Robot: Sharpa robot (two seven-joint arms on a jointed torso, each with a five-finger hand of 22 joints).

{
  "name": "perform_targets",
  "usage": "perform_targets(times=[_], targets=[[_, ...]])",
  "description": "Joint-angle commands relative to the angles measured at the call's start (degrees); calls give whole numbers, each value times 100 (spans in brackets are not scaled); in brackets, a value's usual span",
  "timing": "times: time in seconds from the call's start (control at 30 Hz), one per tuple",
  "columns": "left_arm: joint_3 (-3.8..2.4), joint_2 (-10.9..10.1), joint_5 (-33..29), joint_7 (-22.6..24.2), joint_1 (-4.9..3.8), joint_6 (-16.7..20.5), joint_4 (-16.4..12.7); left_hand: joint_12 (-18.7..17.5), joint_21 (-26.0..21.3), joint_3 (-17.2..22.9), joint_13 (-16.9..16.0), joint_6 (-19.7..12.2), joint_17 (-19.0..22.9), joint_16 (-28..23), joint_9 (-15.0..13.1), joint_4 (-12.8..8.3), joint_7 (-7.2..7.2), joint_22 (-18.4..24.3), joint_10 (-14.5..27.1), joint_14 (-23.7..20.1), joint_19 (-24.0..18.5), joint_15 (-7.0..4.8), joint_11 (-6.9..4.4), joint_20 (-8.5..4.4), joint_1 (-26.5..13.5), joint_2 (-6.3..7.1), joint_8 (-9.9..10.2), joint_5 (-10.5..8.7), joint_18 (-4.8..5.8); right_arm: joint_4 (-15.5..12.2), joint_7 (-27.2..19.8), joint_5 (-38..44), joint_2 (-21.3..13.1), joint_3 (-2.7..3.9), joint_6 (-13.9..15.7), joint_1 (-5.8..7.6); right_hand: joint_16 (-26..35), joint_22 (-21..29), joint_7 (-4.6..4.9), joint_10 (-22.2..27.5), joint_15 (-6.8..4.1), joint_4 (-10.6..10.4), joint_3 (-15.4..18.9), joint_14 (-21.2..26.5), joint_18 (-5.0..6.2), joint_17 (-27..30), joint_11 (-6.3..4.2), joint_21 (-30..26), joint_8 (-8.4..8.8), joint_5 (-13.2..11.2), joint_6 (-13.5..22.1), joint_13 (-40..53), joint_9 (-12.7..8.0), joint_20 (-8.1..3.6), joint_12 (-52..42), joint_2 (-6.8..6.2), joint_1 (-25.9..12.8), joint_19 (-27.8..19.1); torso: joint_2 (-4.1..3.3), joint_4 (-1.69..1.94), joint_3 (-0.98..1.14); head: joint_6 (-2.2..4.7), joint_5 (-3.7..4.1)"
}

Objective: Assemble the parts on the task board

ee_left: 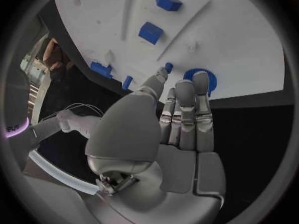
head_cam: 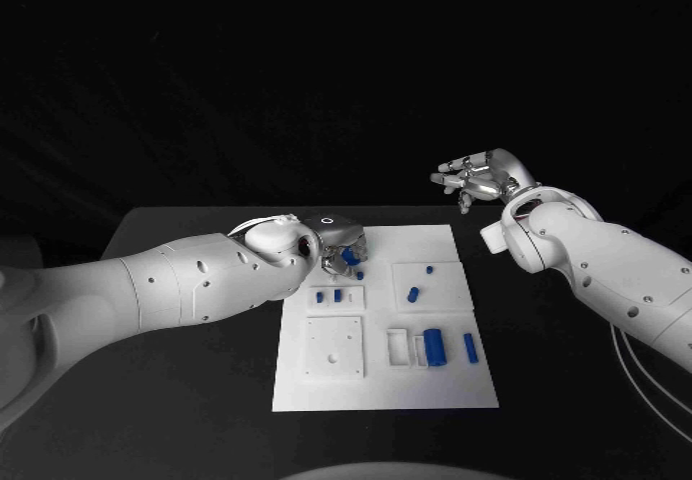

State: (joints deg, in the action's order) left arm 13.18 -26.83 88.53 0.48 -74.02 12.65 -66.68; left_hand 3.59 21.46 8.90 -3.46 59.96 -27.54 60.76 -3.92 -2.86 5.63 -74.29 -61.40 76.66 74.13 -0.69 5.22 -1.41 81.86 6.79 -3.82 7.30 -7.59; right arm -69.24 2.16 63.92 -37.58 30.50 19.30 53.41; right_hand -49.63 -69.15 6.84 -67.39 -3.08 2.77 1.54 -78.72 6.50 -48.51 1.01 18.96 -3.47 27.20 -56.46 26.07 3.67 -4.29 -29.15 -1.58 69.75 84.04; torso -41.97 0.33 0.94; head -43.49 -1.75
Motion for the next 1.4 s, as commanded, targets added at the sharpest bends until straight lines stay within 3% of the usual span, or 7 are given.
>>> perform_targets(times=[0.03, 0.4, 0.7, 1.4], targets=[[6, 56, 381, 61, 22, -264, 47, -19, -37, 16, 8, -7, 7, 24, 3, 36, -6, -16, -46, 6, 6, 15, -20, 30, 3, -6, 14, 23, -55, -31, -60, 0, 14, 1, -107, -2, -3, 7, 16, -51, -23, -10, -32, 29, 84, 10, -10, -9, -14, 17, 30, -55, 7, -18, 58, 28, -12, 217, -1, -3, 1, -17, -1], [13, 114, 312, 217, 79, -165, 96, -22, -66, 251, 11, 17, 22, 127, 5, -65, -46, -163, -197, 40, 43, -24, -68, 16, -18, -84, 16, 68, -64, -62, -38, 22, 19, 1, -103, -2, -6, 20, 18, -72, -24, -15, -39, 28, 87, 20, -8, -21, -13, 12, 41, -119, 7, -18, 94, 29, -11, 216, 6, 10, -1, -32, 33], [19, 173, 204, 344, 92, -58, 167, -24, -11, 653, 14, 139, 33, 148, 12, -119, -122, -178, -329, 45, 11, -154, -181, -97, -118, -128, 19, 70, 51, -63, -29, 28, 28, 2, -110, -2, -6, 20, 18, -72, -24, -15, -39, 28, 87, 20, -8, -21, -13, 12, 41, -119, 7, -18, 94, 29, -11, 216, 5, 6, -3, -31, 38], [33, 295, 97, 348, 171, -231, 367, -24, 115, 851, 13, 310, 8, 232, 13, 17, -67, -180, -518, 102, 9, -121, -189, -89, -167, -276, 19, 6, 46, -46, -21, 36, 52, 2, -137, -2, -4, 31, 15, -81, -27, -19, -39, 25, 86, 32, -11, -23, -15, 16, 31, -133, 8, -20, 78, 26, -7, 217, 3, 7, 2, -42, 51]])
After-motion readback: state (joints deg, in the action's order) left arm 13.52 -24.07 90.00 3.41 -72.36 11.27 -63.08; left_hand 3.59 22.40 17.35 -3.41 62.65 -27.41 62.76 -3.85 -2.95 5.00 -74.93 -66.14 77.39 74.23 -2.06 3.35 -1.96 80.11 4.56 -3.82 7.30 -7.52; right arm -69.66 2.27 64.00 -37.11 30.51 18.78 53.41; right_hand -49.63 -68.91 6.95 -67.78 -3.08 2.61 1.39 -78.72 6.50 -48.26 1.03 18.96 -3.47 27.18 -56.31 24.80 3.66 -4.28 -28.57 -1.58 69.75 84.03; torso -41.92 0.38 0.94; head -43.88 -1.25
